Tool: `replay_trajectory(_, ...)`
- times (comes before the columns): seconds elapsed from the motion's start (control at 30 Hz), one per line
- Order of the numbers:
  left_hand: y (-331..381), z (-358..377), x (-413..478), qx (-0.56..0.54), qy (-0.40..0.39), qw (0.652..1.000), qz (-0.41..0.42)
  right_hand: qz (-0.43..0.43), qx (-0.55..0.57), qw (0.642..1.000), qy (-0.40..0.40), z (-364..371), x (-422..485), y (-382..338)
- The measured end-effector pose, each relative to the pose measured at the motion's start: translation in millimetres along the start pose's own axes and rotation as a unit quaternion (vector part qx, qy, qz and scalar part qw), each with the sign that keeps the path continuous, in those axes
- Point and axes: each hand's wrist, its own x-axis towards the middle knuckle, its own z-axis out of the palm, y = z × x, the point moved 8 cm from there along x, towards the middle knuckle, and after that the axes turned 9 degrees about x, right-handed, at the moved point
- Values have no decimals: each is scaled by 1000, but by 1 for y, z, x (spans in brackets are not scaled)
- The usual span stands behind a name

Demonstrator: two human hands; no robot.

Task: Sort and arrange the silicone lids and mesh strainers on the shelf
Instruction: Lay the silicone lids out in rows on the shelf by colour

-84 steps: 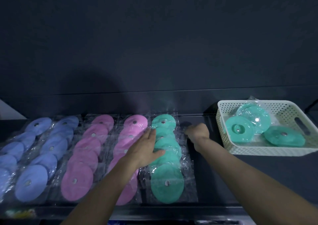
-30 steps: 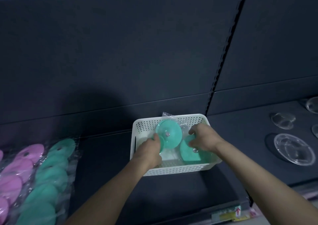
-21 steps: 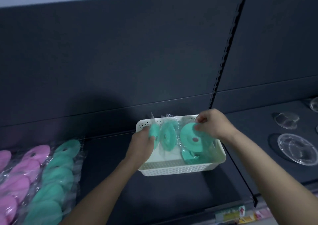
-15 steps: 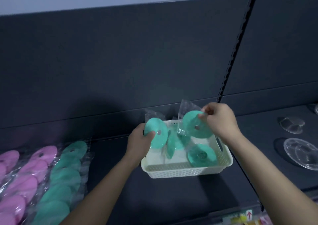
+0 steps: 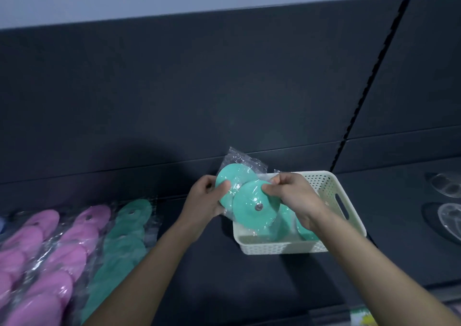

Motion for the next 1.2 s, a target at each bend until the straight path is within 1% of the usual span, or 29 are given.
replay_trajectory(0.07, -4, -8, -3, -31, -39, 999, -16, 8, 20, 1000, 4, 11, 1, 5)
replay_trajectory(0.13, -9, -19, -5, -25, -58, 998, -20, 10, 30, 1000, 3, 23, 1, 9)
replay_trajectory(0.2, -15, -35, -5, 0, -35, 999, -19, 7, 26, 1000, 1, 37, 0, 12)
replay_trajectory(0.3, -20, -59, -5, 9, -8, 1000, -19, -14, 34, 999, -2, 58, -3, 12)
replay_trajectory(0.37, -23, -73, -5, 8, -9, 1000, -25, -13, 25, 999, -18, 69, -4, 11)
replay_trajectory(0.43, -26, -87, -5, 15, -16, 999, -32, -11, -24, 999, -34, 80, -3, 11)
replay_trajectory(0.5, -28, -100, -5, 31, -26, 999, -34, -15, -44, 998, -30, 90, -2, 12)
replay_trajectory(0.63, -28, -126, -4, 109, 6, 994, -24, -7, -19, 999, -40, 121, 1, 28)
replay_trajectory(0.73, -35, -144, -2, 144, 18, 989, -42, -16, -12, 999, -31, 142, 6, 45)
replay_trajectory(0.83, -47, -157, 3, 186, 8, 980, -68, 30, 14, 999, -37, 156, 14, 66)
replay_trajectory(0.9, -52, -165, 7, 227, 22, 970, -79, 76, 44, 994, -60, 165, 18, 79)
replay_trajectory(0.97, -56, -171, 13, 242, 35, 966, -83, 98, 42, 993, -58, 169, 21, 88)
replay_trajectory(1.07, -61, -173, 23, 208, 42, 974, -78, 117, 51, 992, -18, 168, 27, 98)
replay_trajectory(1.2, -68, -184, 41, 147, 83, 982, -79, 155, 63, 985, 35, 164, 34, 113)
